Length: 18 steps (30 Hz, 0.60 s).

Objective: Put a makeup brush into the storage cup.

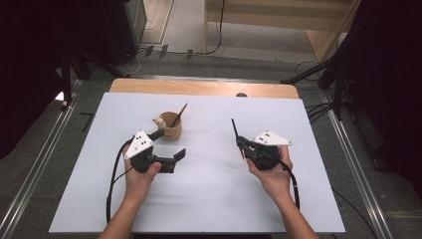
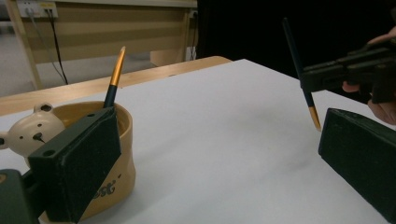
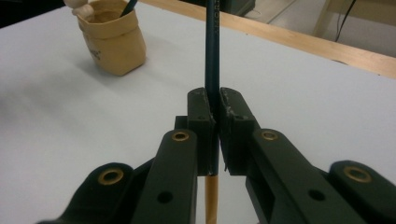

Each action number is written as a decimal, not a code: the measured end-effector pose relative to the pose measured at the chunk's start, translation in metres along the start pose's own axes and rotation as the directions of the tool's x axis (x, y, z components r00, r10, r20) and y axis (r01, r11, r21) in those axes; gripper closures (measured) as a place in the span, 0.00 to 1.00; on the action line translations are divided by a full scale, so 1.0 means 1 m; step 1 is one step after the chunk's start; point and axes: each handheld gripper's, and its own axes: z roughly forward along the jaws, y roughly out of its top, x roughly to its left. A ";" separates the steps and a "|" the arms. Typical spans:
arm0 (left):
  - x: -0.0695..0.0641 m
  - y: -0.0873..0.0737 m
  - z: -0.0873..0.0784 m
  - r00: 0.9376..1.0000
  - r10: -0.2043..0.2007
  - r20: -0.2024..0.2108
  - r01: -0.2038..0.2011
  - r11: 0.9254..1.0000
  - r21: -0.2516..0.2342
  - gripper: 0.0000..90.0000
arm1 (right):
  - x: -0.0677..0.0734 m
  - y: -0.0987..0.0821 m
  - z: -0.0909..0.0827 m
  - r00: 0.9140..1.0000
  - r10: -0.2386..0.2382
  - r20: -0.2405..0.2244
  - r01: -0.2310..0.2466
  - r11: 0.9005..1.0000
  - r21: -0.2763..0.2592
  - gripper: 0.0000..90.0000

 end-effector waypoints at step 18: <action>-0.003 0.001 0.007 0.998 0.023 0.060 -0.025 0.999 0.025 0.00 | 0.018 -0.011 -0.003 0.990 -0.137 0.043 0.139 0.989 -0.049 0.94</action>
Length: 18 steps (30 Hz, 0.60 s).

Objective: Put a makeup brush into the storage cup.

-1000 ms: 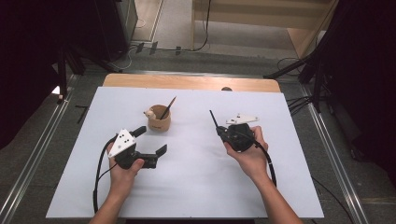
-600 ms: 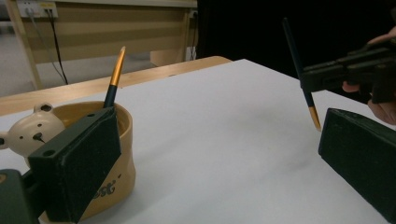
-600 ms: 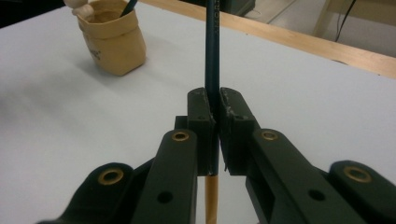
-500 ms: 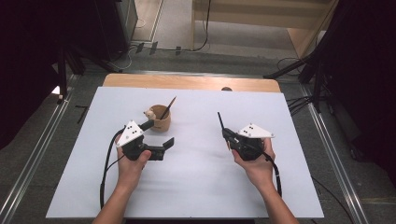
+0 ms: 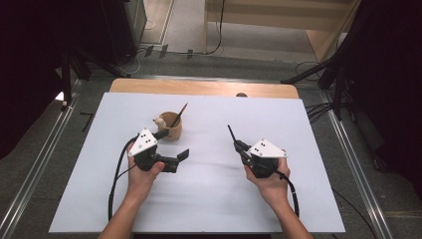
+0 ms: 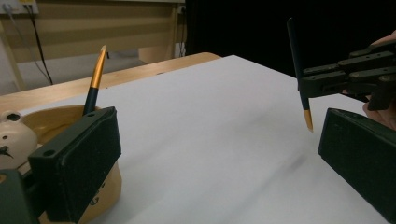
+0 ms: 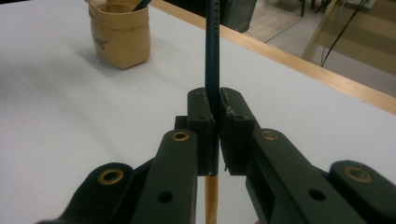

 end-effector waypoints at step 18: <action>-0.013 0.008 0.008 0.996 0.004 0.092 -0.009 0.999 0.045 0.00 | 0.023 0.000 0.005 0.970 -0.237 0.052 0.237 0.971 0.013 0.94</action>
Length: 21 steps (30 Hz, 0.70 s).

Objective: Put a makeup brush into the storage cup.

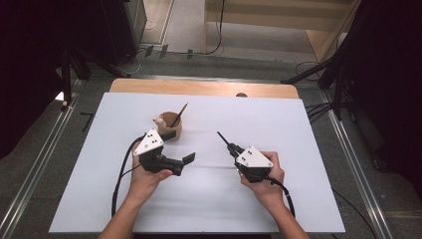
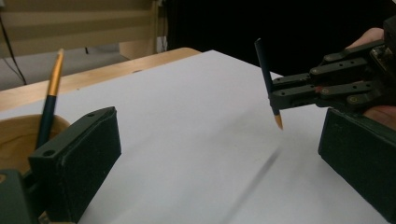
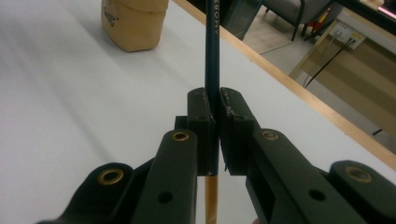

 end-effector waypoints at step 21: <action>-0.015 0.002 0.013 0.997 -0.008 0.079 0.002 0.997 0.071 0.50 | 0.029 0.003 0.005 0.958 -0.285 -0.013 0.284 0.958 -0.027 0.94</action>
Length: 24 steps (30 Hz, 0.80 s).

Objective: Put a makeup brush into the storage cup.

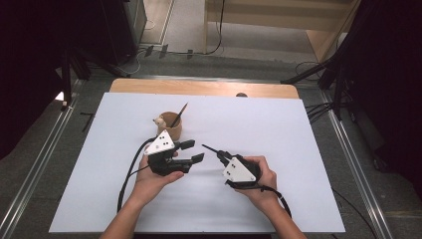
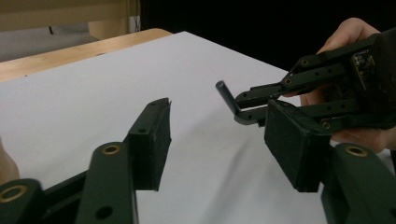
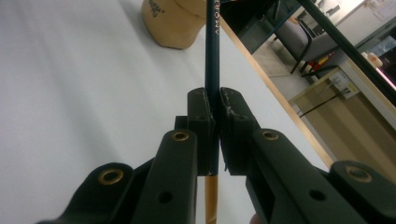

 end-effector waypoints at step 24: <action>0.002 -0.003 0.009 0.997 -0.062 0.057 0.057 0.996 0.072 0.85 | 0.015 0.005 0.003 0.992 -0.124 -0.007 0.124 0.992 -0.011 0.94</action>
